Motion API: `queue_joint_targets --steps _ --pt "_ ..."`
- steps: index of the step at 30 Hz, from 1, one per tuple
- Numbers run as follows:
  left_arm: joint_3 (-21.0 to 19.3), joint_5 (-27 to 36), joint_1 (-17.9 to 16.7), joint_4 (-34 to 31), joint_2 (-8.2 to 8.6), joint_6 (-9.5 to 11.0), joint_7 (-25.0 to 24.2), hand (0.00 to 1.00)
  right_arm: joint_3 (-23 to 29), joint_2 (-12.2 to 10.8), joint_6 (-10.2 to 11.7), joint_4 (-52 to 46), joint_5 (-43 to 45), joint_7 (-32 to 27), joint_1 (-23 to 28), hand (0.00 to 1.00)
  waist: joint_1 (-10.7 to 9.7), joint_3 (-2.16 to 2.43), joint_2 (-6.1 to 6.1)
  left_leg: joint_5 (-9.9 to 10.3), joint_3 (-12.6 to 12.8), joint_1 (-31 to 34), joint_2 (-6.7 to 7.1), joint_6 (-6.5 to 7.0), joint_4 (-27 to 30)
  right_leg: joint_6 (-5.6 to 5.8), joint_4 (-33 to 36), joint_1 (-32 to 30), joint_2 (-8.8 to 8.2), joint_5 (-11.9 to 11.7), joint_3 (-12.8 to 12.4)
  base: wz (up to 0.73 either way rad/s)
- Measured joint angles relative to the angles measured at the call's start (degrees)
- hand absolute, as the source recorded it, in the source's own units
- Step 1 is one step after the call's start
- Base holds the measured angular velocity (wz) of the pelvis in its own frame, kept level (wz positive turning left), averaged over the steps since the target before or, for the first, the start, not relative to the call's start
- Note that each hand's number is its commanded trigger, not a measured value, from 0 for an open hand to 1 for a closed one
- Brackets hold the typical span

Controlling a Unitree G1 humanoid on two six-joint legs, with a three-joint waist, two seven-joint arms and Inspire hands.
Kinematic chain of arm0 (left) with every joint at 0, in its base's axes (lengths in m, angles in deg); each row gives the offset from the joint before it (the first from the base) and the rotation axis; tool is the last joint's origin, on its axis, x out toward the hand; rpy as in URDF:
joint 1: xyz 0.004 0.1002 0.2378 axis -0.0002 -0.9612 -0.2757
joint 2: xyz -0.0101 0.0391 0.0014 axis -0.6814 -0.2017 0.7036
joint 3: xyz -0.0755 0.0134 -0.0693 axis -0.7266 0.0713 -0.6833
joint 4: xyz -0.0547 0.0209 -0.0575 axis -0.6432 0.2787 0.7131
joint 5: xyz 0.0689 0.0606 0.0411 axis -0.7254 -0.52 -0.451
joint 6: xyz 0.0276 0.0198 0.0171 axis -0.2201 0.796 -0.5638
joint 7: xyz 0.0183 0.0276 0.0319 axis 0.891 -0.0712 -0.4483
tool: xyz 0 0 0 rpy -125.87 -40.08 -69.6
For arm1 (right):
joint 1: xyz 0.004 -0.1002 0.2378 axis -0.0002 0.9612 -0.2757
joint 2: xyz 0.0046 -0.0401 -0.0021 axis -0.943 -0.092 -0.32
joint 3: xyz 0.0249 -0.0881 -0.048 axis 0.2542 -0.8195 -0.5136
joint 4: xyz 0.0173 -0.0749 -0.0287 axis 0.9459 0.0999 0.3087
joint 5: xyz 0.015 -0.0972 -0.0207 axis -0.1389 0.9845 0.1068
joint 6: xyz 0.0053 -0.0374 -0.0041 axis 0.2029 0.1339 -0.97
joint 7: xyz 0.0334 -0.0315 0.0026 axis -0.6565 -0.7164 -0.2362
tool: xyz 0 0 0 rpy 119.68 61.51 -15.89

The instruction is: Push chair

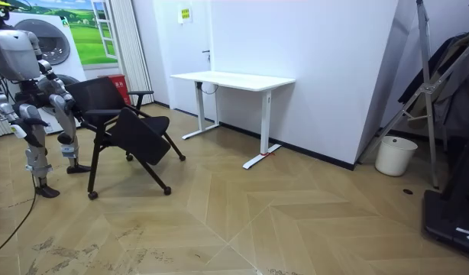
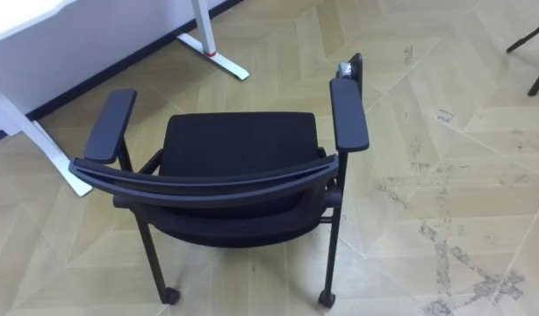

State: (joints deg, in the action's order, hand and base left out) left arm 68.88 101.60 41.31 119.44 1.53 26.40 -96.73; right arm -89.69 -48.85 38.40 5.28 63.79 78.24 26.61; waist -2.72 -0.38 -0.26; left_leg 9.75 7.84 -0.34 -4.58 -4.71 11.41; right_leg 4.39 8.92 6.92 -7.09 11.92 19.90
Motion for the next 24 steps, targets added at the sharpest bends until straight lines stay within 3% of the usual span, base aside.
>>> queue_joint_targets --steps 5,15,24 --pt "-1.11 -0.48 -0.06 0.02 -0.02 -0.03 -0.44 0.0 0.62 -0.35 0.02 0.05 1.4 -0.66 -0.2 0.0 0.04 -0.01 -0.48 0.0 0.06 0.08 0.0 0.0 -0.1 0.01 -0.11 -0.28 0.06 0.01 -0.98 -0.03" --pt "-1.23 0.09 -0.33 -0.04 -0.01 -0.84 -0.02 0.0 2.57 -0.46 -0.78 1.14 1.61 -3.37 -0.47 0.0 -0.11 0.21 -0.1 0.0 0.07 -0.31 0.03 0.0 -0.14 0.01 -0.11 0.06 0.08 0.01 -1.17 0.0" --pt "-5.57 1.33 -1.86 -0.03 0.16 -1.37 0.76 0.0 6.19 -0.48 -1.28 2.22 1.95 -4.01 -0.43 0.0 -0.06 0.02 -0.31 0.0 0.08 -0.34 0.06 0.0 -0.18 0.01 -0.15 0.22 0.12 0.01 -1.03 0.0"
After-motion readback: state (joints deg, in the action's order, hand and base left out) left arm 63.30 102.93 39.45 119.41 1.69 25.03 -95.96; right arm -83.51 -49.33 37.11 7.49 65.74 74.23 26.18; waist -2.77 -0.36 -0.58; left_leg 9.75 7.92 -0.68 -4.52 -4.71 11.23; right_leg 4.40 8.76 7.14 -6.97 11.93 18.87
